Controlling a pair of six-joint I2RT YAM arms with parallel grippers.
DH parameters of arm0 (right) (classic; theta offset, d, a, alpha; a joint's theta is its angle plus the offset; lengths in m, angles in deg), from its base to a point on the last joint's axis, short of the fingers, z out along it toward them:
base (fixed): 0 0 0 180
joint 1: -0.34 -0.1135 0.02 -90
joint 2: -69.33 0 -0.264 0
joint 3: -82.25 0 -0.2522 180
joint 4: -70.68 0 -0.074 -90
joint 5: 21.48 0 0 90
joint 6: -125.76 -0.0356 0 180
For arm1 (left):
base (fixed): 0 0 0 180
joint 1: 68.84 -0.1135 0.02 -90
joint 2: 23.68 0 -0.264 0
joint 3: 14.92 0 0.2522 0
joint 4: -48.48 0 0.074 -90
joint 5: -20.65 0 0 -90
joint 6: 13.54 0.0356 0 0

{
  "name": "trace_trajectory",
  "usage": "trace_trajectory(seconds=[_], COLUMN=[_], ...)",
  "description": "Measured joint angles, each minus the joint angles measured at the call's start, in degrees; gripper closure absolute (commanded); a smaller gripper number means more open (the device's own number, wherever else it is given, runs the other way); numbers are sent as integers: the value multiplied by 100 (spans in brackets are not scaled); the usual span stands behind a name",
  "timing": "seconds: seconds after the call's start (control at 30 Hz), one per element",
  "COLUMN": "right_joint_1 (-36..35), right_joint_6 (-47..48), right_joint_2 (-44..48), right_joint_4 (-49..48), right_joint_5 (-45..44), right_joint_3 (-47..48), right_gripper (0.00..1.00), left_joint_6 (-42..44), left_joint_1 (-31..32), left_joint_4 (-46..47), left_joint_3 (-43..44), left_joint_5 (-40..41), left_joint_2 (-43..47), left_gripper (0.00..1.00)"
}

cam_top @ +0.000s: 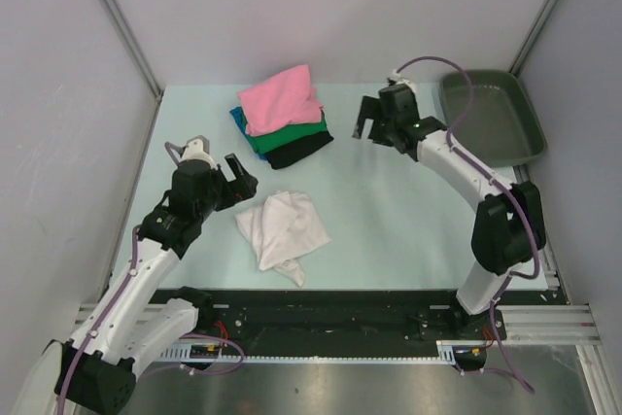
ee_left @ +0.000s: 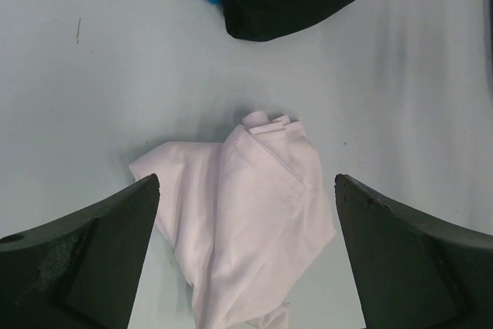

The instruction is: Fold and stack the t-shirts

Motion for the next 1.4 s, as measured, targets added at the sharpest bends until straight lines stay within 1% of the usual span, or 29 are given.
trace_trajectory(seconds=[0.13, 0.23, 0.33, 0.47, 0.5, 0.63, 0.67, 0.7, 0.8, 0.87, 0.97, 1.0, 1.07, 1.1, 1.13, 1.17, 1.2, 1.4], right_joint_1=[-1147, -1784, -2243, -2754, -2852, -3226, -3283, -3346, -3390, -3379, -3348, -3329, -3298, -3281, -3263, -3250, -3241, -3235], right_joint_6=[37, -9, -133, -352, -393, -623, -654, -699, -782, -833, -852, -866, -872, -866, -866, -846, -846, -671], right_joint_2=[542, 612, 551, 275, 219, -116, -192, -306, -551, -671, -763, -780, -798, -798, -798, -798, -798, -798], right_joint_4=[-57, -33, 46, -59, -101, -369, -413, -487, -623, -680, -774, -820, -887, -909, -938, -966, -994, -953], right_joint_5=[201, 262, 310, 415, 442, 638, 662, 713, 800, 822, 837, 844, 846, 839, 820, 798, 772, 546], right_joint_3=[-328, -610, -831, -861, -861, -866, -866, -866, -872, -883, -887, -887, -887, -887, -887, -887, -887, -785], right_gripper=[1, 4, 9, 17, 21, 25, 26, 30, 37, 39, 49, 59, 69, 80, 85, 97, 100, 100], left_joint_6=[-15, -66, -125, -210, -210, -208, -208, -208, -208, -205, -208, -205, -205, -205, -205, -205, -205, -203], left_joint_1=[-4, -11, -26, -96, -116, -319, -396, -474, -649, -713, -743, -743, -748, -748, -750, -750, -750, -761], left_joint_4=[-42, -72, -96, -118, -131, -173, -188, -197, -205, -219, -214, -214, -212, -212, -210, -210, -210, -184], left_joint_3=[-136, -264, -363, -481, -505, -636, -667, -697, -763, -772, -772, -772, -772, -772, -772, -772, -772, -782], left_joint_5=[22, 61, 68, 118, 129, 160, 157, 157, 109, 55, 4, -13, -59, -79, -96, -103, -109, -131], left_joint_2=[-7, -4, -4, 15, 28, 153, 181, 205, 245, 258, 262, 262, 262, 262, 262, 262, 262, 262], left_gripper=[0, 0, 0, 0, 0, 0, 0, 0, 0, 0, 0, 0, 0, 0, 0, 0, 0, 0])
